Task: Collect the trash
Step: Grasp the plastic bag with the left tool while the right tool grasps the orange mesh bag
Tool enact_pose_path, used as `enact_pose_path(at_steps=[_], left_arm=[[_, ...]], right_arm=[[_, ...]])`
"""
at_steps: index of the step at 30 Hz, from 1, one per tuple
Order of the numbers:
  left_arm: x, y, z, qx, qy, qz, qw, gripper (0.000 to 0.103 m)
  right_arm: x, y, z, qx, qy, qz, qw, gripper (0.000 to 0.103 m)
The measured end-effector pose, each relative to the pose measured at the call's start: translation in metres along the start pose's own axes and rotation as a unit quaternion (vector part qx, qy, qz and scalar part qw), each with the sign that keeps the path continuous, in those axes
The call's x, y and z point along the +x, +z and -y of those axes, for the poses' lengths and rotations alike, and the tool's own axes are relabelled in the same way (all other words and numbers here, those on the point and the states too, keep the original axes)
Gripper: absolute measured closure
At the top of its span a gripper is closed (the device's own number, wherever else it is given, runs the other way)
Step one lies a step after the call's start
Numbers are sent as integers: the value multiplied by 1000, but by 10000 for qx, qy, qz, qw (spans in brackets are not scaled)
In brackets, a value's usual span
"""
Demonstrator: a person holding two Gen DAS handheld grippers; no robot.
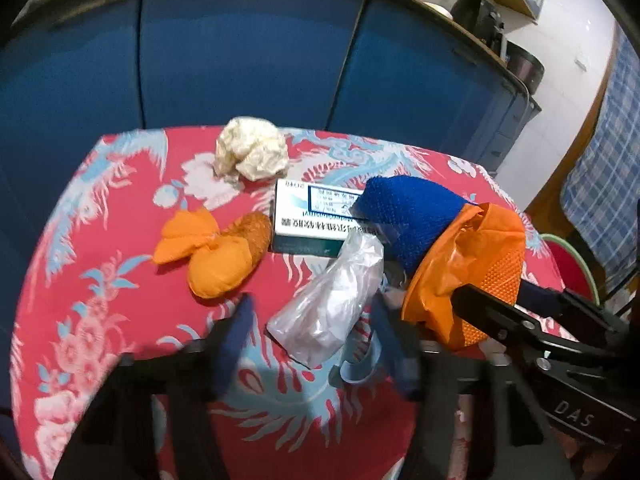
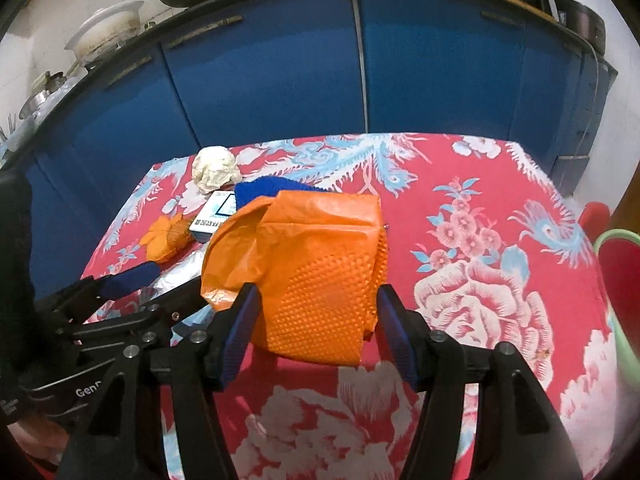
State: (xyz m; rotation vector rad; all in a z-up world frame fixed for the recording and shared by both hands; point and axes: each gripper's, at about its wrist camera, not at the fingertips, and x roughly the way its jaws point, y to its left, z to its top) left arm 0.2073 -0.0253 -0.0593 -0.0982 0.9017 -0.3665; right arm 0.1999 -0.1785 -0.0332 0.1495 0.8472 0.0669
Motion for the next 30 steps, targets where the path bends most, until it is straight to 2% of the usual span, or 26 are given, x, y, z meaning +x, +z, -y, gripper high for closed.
enact_pose_path(at_steps=[1,2,3,5,8,20,30], left_arm=[[-1,-1,0,-35,4,75,10000,57],[-1,-1,0,-33,17,101,9999,61],[-1,-1,0,-25,7,117,9999,62],[-2,0,1,0,-38,121,9999,65],[-6,0,5,105,21,181,9998,66],[-46,2,23,238,139,568,9980,67],[-80,-15,46,393,144,788,9960,67]], right_arm=[[2,0,-1,-22,0,-13,10000,53],[2,0,-2,-66,-51,-4,10000,75],[2,0,-4,-116,-83,18,9999,83],[1,-1,-9,-297,-37,30,9995,92],[-2,-3,-15,-442,-53,78,9990,93],[-39,-3,-15,-384,-45,455,9982,94],[-82,-15,-14,-339,-40,760,9965,94]])
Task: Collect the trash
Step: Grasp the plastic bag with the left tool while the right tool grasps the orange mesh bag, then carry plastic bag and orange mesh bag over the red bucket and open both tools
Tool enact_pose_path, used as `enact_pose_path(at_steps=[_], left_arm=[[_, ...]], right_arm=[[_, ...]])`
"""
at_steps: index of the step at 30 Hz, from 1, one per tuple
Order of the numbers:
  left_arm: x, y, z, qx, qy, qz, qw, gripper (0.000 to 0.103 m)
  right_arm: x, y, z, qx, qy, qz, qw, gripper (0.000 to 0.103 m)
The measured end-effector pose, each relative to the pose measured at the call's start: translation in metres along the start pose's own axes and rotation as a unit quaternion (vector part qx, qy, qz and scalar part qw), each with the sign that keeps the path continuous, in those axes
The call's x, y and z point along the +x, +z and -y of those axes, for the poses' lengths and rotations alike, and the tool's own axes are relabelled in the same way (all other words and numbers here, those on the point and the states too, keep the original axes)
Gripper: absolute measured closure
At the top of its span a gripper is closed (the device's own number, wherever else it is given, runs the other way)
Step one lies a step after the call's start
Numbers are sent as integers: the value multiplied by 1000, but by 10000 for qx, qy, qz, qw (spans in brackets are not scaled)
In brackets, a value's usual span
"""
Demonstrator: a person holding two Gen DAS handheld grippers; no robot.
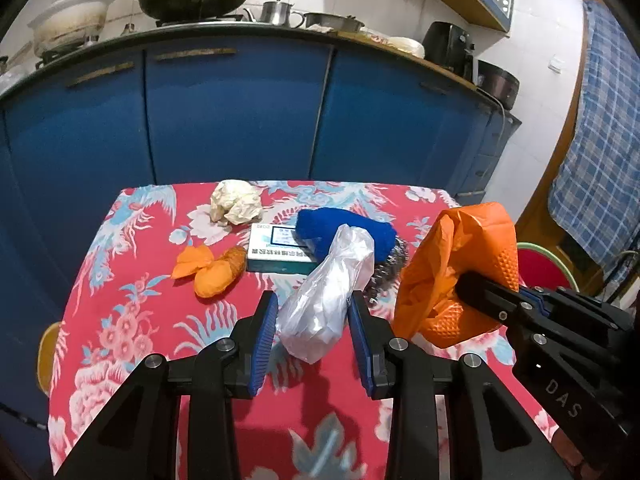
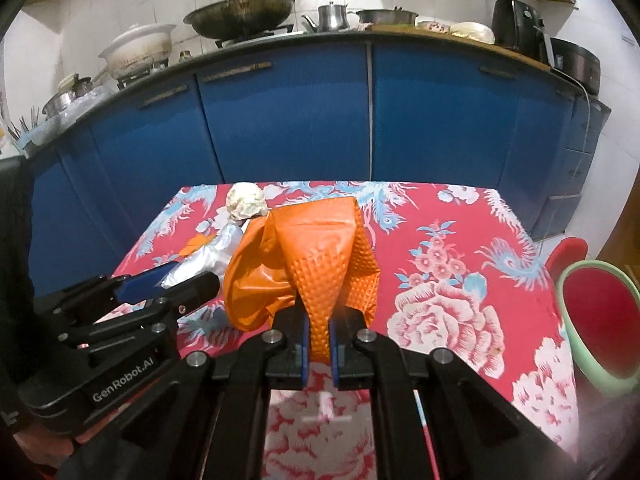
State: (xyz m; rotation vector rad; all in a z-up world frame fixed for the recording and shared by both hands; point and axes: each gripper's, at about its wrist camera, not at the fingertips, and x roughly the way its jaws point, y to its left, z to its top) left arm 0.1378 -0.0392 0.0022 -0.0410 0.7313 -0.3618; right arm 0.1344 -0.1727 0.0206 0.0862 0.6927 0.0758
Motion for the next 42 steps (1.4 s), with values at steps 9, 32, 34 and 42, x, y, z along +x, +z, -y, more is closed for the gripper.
enact_pose_path(at_steps=[9,32,34,42], left_arm=[[-25,-17,19,101,-25,141,9998,67],[-6,-18,164,1037,-1339,17,9855,67],[-4,-18,183,1179,-1490,19,9818,67],[5,-25,238,1600,-1935,-86,9679,67]], right_arm=[[-36,-21,3,47,-6,193,9998,94],[-112,-51,111,770,-1286,483,9875,94],[-121,-54,128,914,-1479,503,9835,94],[-150,-69,172,1333,-1996,511,9694,94]])
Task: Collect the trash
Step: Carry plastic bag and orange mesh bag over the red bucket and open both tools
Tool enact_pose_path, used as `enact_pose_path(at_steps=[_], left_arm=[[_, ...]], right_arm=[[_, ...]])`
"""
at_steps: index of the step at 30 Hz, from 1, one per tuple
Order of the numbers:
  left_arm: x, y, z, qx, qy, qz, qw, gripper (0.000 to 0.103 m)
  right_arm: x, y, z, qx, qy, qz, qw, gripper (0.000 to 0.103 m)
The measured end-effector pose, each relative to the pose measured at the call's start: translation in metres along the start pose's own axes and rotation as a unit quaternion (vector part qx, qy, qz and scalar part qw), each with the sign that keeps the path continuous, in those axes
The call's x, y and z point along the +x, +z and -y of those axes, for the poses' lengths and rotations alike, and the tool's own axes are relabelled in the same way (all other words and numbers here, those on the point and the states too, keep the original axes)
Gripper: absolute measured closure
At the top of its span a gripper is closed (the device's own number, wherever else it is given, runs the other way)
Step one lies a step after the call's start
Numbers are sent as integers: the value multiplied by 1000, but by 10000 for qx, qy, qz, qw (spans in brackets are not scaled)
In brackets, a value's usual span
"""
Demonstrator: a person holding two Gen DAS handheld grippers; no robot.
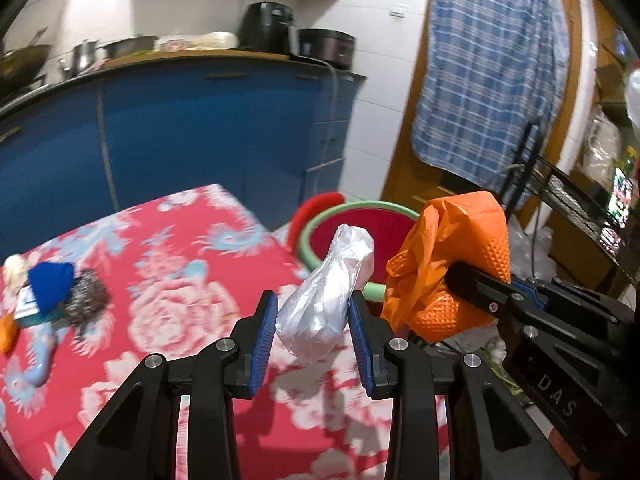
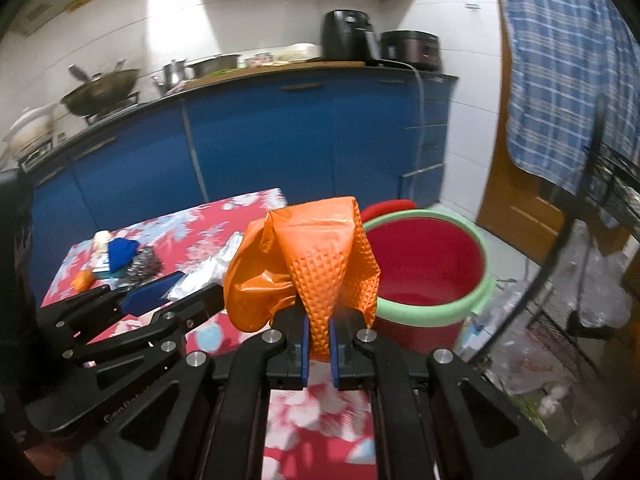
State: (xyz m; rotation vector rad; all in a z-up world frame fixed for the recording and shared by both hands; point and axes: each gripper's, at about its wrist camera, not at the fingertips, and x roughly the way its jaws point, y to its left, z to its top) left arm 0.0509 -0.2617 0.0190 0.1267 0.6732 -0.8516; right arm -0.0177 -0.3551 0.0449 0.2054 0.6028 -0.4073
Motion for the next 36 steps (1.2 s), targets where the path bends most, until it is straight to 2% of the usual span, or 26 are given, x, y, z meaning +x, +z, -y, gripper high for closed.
enact_pose_path(at_steps=[5,8,17,36], left_arm=[[11,4,22,2,-333,-18,9994,67],[17,5,32,93,-405,-36,9991,67],[44,16,45,189,-414,-193,9988,67],[134,41,51,266,-313,-670,9969,67]], right_arm=[[-6,-6,18,66,-280,-49,9996,94],[-8,-8,27,141,-367,-80,9992,94],[5,-5,53,330,-508,-118,9981,94],[78,16,112,805,-753,-332,9934,94]])
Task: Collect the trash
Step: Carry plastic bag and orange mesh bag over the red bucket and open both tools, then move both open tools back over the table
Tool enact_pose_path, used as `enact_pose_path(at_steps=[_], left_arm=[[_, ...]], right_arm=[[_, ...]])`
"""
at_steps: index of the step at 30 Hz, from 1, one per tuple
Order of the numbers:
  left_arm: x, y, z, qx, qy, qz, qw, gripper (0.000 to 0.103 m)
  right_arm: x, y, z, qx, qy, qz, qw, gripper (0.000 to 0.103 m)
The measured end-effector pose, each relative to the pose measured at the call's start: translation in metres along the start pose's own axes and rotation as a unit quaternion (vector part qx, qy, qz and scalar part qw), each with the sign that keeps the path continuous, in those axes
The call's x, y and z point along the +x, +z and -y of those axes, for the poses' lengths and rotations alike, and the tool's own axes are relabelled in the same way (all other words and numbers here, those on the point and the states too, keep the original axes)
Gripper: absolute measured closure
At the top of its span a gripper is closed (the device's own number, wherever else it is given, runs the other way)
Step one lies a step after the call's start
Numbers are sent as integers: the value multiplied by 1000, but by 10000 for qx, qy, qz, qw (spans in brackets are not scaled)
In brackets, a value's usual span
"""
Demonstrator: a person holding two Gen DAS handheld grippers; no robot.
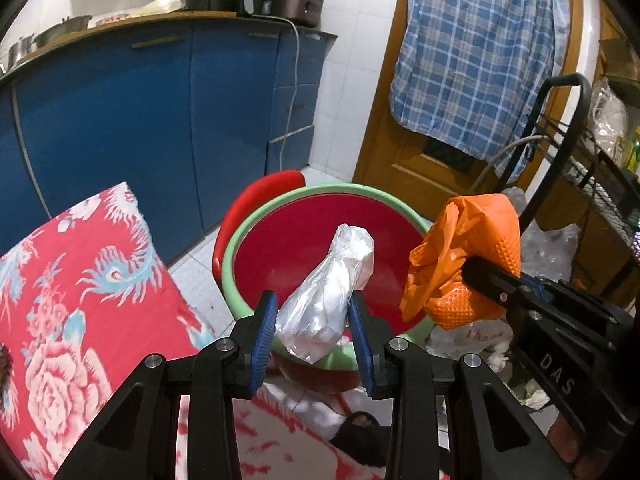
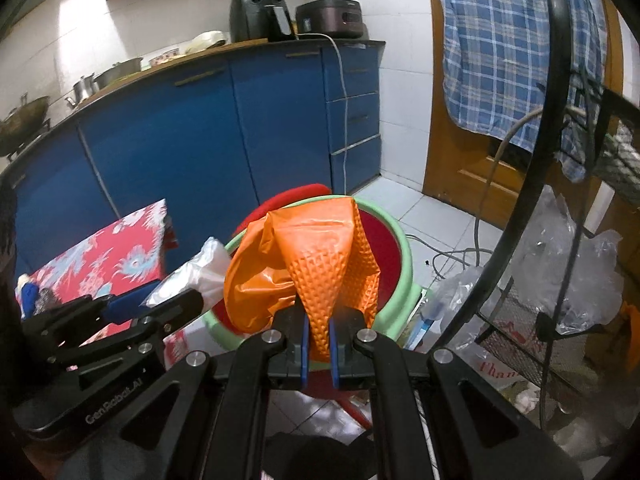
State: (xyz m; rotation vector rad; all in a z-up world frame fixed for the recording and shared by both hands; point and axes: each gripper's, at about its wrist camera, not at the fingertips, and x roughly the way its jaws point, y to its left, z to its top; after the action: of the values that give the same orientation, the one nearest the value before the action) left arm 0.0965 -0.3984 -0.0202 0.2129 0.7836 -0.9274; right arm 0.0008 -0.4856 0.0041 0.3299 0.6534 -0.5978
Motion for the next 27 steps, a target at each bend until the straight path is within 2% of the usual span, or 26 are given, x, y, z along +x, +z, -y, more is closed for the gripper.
enact_pose_path(at_steps=[9,13,15,16,17,21,27], left_arm=[[25,16,7,241,73,-96,9996,66],[30,23,8,293,68,-57,9995,61],[34,24,7,316,108,-73,9994,48],[36,24,6,325,137,-95,9993,39],[37,23,6,345,156,-106,9992,38],[44,20,8,362,216,-258,9988,37],[44,18,6,336,248,-278,9987,37]], right_arm=[[26,5,21,210,-23,-99,9997,93],[37,8,23,205,52,-159,9996,88],[41,7,24,266,60,-170,9995,79],[42,6,26,296,64,-174,9994,66],[43,5,26,319,60,-167,9993,58],[45,4,28,365,76,-144,9992,56],[44,2,31,442,86,-161,9989,56]])
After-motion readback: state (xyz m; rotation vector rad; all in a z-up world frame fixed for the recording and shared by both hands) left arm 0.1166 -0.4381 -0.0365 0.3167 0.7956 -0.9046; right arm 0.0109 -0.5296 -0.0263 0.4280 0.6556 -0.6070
